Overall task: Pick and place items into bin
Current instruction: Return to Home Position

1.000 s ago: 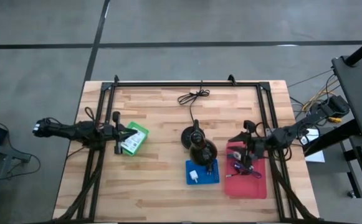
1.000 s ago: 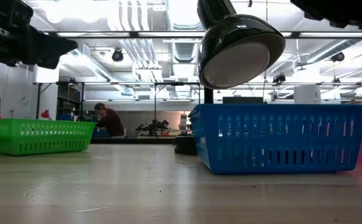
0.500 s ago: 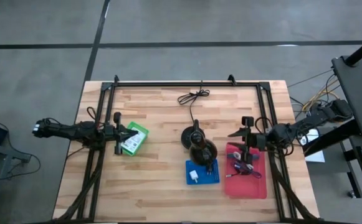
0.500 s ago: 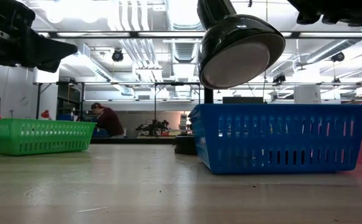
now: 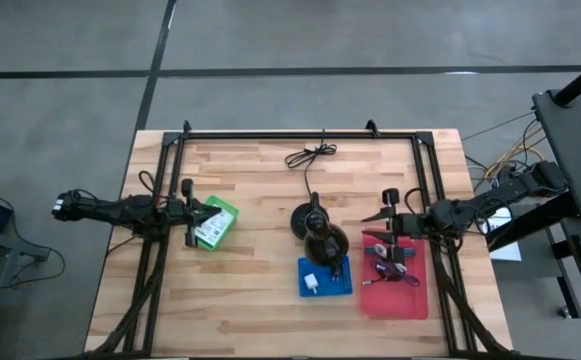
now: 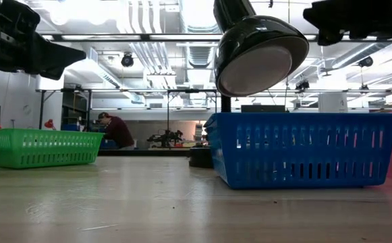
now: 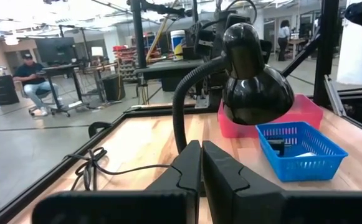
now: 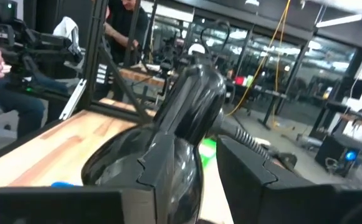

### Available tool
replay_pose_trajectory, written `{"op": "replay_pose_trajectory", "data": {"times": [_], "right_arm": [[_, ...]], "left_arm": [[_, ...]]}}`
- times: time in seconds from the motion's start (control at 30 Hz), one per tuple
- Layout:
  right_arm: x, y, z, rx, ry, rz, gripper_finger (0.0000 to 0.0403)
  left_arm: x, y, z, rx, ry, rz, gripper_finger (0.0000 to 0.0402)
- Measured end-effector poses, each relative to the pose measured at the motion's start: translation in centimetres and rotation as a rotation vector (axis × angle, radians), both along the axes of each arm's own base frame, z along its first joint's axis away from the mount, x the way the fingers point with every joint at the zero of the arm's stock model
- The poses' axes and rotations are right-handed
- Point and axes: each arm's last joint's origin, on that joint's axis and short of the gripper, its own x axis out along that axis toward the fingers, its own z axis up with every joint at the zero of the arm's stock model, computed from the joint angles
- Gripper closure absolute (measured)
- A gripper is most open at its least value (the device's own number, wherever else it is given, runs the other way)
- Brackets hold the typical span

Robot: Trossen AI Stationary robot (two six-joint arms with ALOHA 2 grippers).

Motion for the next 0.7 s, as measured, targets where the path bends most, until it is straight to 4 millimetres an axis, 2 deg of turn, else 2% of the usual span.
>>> {"op": "replay_pose_trajectory", "data": {"times": [0.2,0.43,0.7], "right_arm": [[0.0,0.0,-0.7,0.037,0.069,0.004,0.0316],[-0.2,-0.1,-1.8,0.038,0.125,0.021,0.0387],[-1.3,-1.7,-2.8,0.045,0.096,-0.059,0.0394]], "left_arm": [[0.0,0.0,0.0,-0.001,-0.002,0.003,0.0401],[0.0,0.0,0.0,0.0,0.003,0.003,0.0401],[0.0,0.0,-0.1,0.0,0.006,0.002,0.0401]]}}
